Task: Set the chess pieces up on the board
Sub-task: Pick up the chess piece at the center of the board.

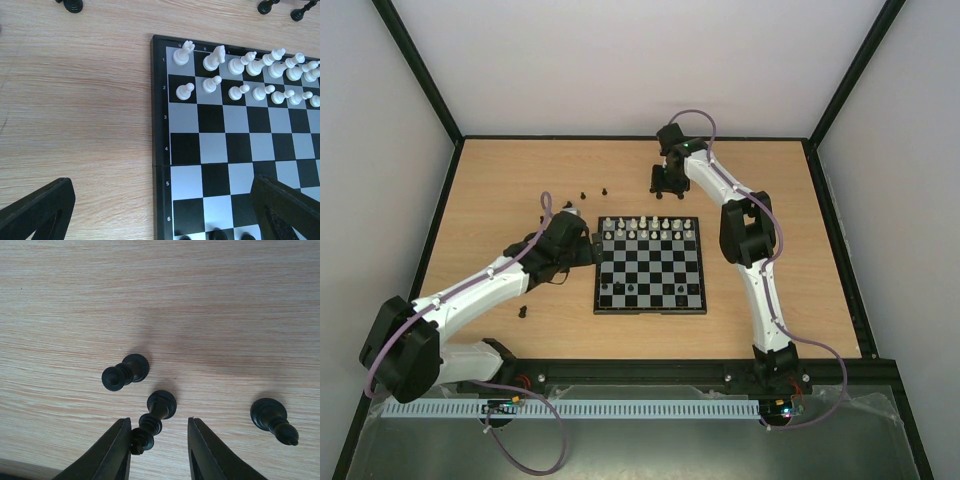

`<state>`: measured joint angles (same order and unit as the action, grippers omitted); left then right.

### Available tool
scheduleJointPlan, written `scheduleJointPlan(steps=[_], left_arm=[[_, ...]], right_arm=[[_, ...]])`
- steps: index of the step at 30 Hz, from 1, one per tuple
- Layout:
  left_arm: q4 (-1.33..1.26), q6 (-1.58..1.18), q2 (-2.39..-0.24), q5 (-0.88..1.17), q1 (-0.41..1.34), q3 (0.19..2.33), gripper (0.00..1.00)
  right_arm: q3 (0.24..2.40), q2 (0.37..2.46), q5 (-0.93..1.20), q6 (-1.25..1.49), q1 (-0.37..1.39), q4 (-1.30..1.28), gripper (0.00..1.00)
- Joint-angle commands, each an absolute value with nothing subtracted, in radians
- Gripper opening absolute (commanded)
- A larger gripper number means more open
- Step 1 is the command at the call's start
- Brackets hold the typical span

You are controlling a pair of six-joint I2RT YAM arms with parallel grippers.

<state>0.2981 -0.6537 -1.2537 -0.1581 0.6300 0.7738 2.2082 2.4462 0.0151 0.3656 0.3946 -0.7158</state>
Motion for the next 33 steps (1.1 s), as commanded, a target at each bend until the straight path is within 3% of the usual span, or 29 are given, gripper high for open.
scheduleJointPlan(steps=[1,21,33], left_arm=[[0.296,-0.645,-1.265,-0.177,0.634,0.806,0.99],[0.29,-0.642,-1.308,-0.18,0.629,0.828,1.0],[0.34,-0.659,-1.087,-0.183,0.566,0.834,1.0]], right_arm=[[2.211,2.465,0.017,0.355,0.397,-0.753,0.32],[2.253,2.449,-0.006,0.351,0.396,-0.748,0.37],[2.26,2.452,0.041,0.344,0.397,-0.746,0.32]])
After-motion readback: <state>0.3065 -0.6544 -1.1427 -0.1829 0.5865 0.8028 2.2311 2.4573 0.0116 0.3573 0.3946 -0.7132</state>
